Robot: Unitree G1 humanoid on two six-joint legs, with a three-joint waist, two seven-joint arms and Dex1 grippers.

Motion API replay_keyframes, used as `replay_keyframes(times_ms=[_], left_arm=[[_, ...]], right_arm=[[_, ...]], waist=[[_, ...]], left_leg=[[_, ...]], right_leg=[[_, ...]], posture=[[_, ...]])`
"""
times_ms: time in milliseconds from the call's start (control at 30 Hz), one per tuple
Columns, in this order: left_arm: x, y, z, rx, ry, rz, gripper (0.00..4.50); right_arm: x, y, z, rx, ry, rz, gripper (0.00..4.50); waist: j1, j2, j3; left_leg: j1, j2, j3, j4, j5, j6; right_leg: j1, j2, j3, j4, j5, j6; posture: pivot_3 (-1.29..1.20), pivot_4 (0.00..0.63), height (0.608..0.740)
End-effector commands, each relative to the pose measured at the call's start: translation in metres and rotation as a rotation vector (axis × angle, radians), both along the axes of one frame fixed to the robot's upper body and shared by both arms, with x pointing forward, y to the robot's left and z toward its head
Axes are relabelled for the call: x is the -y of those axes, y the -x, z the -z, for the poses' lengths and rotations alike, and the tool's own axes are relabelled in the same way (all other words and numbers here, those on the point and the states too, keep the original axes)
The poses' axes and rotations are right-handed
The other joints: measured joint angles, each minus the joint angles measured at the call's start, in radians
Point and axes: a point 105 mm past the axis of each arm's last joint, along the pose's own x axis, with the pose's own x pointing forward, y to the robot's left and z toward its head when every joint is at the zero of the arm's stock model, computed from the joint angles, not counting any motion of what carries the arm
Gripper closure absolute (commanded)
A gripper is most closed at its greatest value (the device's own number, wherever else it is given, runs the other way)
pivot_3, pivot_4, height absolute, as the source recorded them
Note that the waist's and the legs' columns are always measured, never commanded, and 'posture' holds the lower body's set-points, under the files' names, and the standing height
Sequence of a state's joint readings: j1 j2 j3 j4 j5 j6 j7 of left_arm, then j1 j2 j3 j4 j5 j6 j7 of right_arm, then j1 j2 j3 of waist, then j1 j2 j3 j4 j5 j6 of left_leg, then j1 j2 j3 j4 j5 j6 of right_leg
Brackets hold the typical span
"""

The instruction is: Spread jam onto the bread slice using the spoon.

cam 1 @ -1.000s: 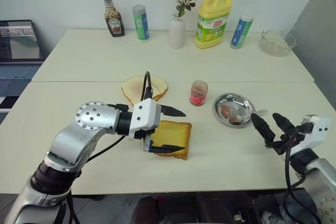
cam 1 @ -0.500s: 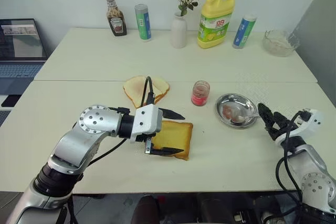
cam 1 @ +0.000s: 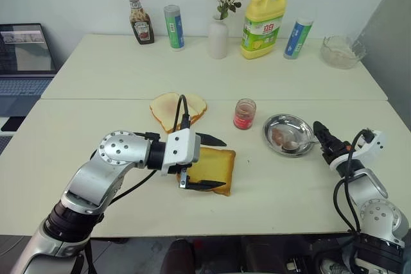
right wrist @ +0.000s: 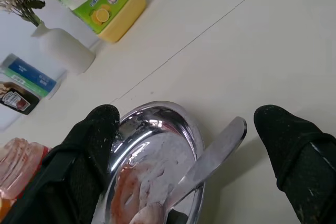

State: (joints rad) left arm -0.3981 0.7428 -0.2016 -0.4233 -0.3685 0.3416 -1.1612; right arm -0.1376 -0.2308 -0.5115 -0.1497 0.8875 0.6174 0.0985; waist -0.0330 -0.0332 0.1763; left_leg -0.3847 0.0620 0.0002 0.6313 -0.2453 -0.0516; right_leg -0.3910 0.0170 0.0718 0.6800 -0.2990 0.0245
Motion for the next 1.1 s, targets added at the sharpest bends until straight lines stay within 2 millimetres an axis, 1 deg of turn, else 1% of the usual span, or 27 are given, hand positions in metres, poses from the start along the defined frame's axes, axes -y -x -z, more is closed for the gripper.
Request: replay_keyframes(times_ms=[33,133,233,433,500,600,900,1000,1100], left_arm=[[0.003,0.002,-0.007,0.043,0.003,0.016,0.03],[0.003,0.002,-0.007,0.042,0.003,0.015,0.03],[0.003,0.002,-0.006,0.042,0.003,0.015,0.0],[0.003,0.001,-0.006,0.046,0.002,0.013,0.0],[0.003,0.0,-0.006,0.047,0.002,0.012,0.0],[0.003,0.0,-0.006,0.05,0.004,0.008,0.0],[0.002,-0.003,-0.006,0.052,0.015,-0.012,0.0],[0.001,-0.006,-0.009,0.043,0.041,-0.04,0.0],[-0.003,-0.016,-0.015,0.04,0.08,-0.105,0.0]], right_arm=[[0.001,0.001,-0.011,0.046,-0.024,-0.001,0.0],[-0.003,0.0,-0.01,0.046,-0.054,-0.018,0.0],[-0.005,-0.001,-0.008,0.035,-0.084,-0.021,0.61],[-0.004,-0.003,-0.013,0.035,-0.088,-0.011,2.73],[-0.003,-0.003,-0.015,0.043,-0.095,-0.011,3.57],[-0.002,-0.002,-0.017,0.046,-0.091,-0.011,4.49],[-0.002,0.002,-0.031,0.091,-0.103,-0.03,4.49],[-0.006,0.004,-0.041,0.132,-0.096,-0.052,4.49],[-0.012,0.006,-0.055,0.184,-0.042,-0.088,4.49]], waist=[[0.0,0.0,0.0],[0.0,0.0,0.0],[0.0,0.0,0.0],[0.0,0.0,0.0],[0.0,0.0,0.0],[0.0,0.0,0.0],[0.0,0.001,0.0],[0.0,0.001,0.0],[0.0,0.001,0.0]], left_leg=[[0.0,0.0,0.0,0.0,0.0,0.0],[0.0,0.0,0.0,0.0,0.0,0.0],[0.0,0.0,0.0,0.0,0.0,0.0],[0.0,0.0,0.0,0.0,0.0,0.0],[0.0,0.0,0.0,0.0,0.0,0.0],[0.0,0.0,0.0,0.0,0.0,0.0],[0.0,0.0,0.0,0.0,0.0,0.0],[0.0,0.0,0.0,0.0,0.0,0.0],[0.0,0.0,0.0,0.0,0.0,0.0]], right_leg=[[0.0,0.0,0.0,0.0,0.0,0.0],[0.0,0.0,0.0,0.0,0.0,0.0],[0.0,0.0,0.0,0.0,0.0,0.0],[0.0,0.0,0.0,0.0,0.0,0.0],[0.0,0.0,0.0,0.0,0.0,0.0],[0.0,0.0,0.0,0.0,0.0,0.0],[0.0,0.0,0.0,0.0,0.0,0.0],[0.0,0.0,0.0,0.0,0.0,0.0],[0.0,0.0,0.0,0.0,0.0,0.0]], posture=[[0.0,0.15,0.74],[0.0,0.15,0.74],[0.0,0.15,0.74],[0.0,0.15,0.74],[0.0,0.15,0.74],[0.0,0.15,0.74],[0.0,0.15,0.74],[0.0,0.15,0.74],[0.0,0.15,0.74]])
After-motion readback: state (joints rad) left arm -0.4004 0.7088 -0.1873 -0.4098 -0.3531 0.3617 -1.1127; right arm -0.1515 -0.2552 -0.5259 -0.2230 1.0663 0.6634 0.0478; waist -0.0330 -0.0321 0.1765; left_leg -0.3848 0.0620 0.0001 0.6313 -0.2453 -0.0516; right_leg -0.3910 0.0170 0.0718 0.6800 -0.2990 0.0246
